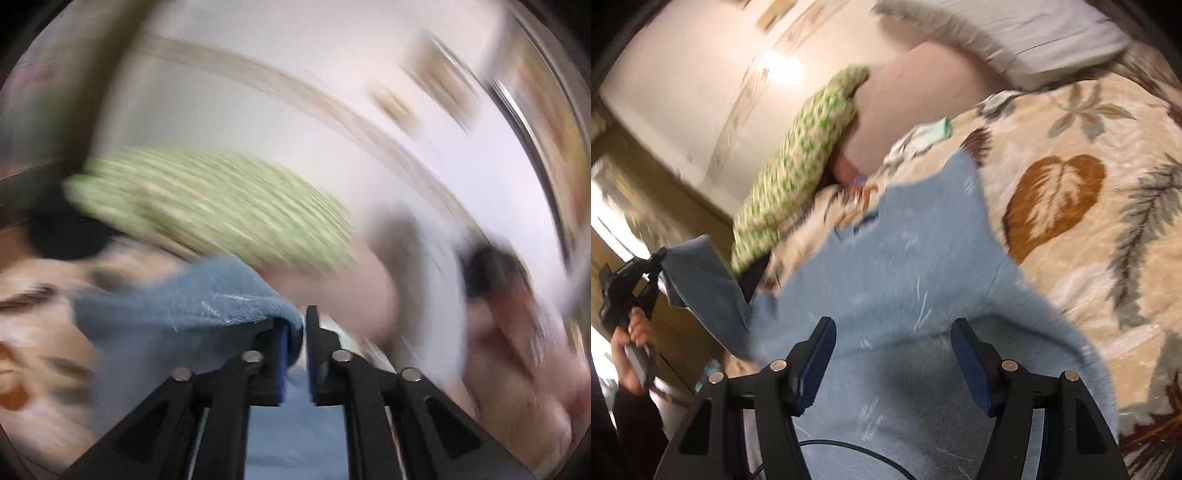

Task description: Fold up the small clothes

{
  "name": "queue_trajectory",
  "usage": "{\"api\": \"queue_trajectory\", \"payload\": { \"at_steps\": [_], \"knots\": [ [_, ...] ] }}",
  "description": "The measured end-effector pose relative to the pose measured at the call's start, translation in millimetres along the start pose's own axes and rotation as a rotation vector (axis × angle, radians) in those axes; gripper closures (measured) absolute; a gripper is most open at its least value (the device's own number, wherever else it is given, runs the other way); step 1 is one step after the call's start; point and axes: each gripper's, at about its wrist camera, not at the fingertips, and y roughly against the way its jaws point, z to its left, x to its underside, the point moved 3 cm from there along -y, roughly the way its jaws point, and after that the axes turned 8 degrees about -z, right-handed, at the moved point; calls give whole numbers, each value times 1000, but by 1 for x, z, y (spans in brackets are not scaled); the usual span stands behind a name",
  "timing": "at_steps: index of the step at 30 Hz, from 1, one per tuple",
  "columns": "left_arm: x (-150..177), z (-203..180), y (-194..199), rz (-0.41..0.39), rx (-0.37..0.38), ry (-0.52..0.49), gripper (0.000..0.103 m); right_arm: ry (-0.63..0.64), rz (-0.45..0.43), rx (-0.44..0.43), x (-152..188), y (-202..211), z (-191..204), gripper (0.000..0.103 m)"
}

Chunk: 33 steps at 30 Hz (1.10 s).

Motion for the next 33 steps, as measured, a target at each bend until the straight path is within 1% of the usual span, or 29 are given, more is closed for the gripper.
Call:
{"api": "queue_trajectory", "payload": {
  "at_steps": [1, 2, 3, 4, 5, 6, 7, 8, 9, 10, 11, 13, 14, 15, 17, 19, 20, 21, 22, 23, 24, 25, 26, 27, 28, 29, 30, 31, 33],
  "knots": [
    [17, -35, -19, 89, 68, -56, 68, -23, -16, -2, -5, 5, -4, 35],
    [32, -65, -31, 145, 114, -117, 57, -57, -45, -3, -14, 13, -11, 35],
    [44, -89, -34, 144, 121, -191, 55, -81, -65, 0, -20, 20, -18, 35],
    [51, -104, -34, 116, 110, -255, 50, -102, -81, 6, -26, 24, -23, 35],
    [54, -109, -33, 105, 116, -277, 35, -120, -93, 10, -31, 28, -27, 35],
    [57, -108, -30, 96, 129, -279, 28, -149, -102, 9, -36, 34, -34, 35],
    [57, -102, -26, 89, 128, -259, 28, -163, -106, 7, -38, 36, -38, 35],
    [54, -91, -23, 83, 138, -215, 27, -182, -111, 2, -41, 40, -42, 35],
    [47, -78, -21, 78, 174, -151, 24, -189, -110, -4, -42, 40, -43, 35],
    [43, -69, -23, 76, 194, -104, 23, -190, -105, -7, -44, 40, -44, 35],
    [39, -52, -20, 68, 178, -49, 22, -186, -102, -2, -44, 39, -45, 35],
    [37, -25, -24, 56, 89, -1, 22, -168, -90, 1, -41, 35, -40, 35],
    [38, -10, -22, 56, 39, 1, 22, -156, -82, 0, -38, 35, -38, 35],
    [42, 9, -19, 57, -35, -14, 22, -133, -67, -4, -36, 30, -32, 35],
    [54, 44, -16, 70, -144, -25, 22, -112, -35, -20, -32, 19, -23, 35],
    [71, 87, -17, 98, -254, -12, 22, -100, 20, -56, -30, 1, -11, 35],
    [79, 107, -20, 117, -298, 8, 22, -86, 34, -65, -31, -4, -7, 34],
    [92, 131, -23, 144, -332, 58, 22, -52, 49, -61, -36, -15, 2, 34],
    [103, 152, -23, 152, -347, 127, 22, -27, 61, -49, -41, -25, 8, 33],
    [109, 167, -20, 151, -352, 171, 22, -11, 83, -40, -46, -35, 13, 30],
    [118, 184, -22, 155, -370, 228, 22, 6, 147, -34, -54, -56, 23, 30],
    [122, 194, -25, 172, -390, 256, 22, 3, 185, -32, -60, -71, 30, 30],
    [125, 202, -29, 200, -411, 275, 22, -11, 202, -24, -67, -84, 34, 30],
    [127, 208, -33, 228, -421, 292, 22, -40, 226, -2, -79, -104, 41, 30],
    [128, 212, -38, 232, -408, 306, 22, -62, 253, 26, -87, -122, 45, 30],
    [129, 216, -38, 219, -398, 321, 22, -76, 270, 61, -94, -134, 46, 30],
    [131, 217, -36, 215, -407, 319, 22, -96, 270, 132, -103, -152, 49, 30],
    [132, 219, -38, 223, -412, 309, 22, -93, 264, 171, -110, -162, 51, 30],
    [135, 225, -43, 249, -419, 311, 22, -68, 318, 307, -115, -194, 54, 30]
  ]
}}
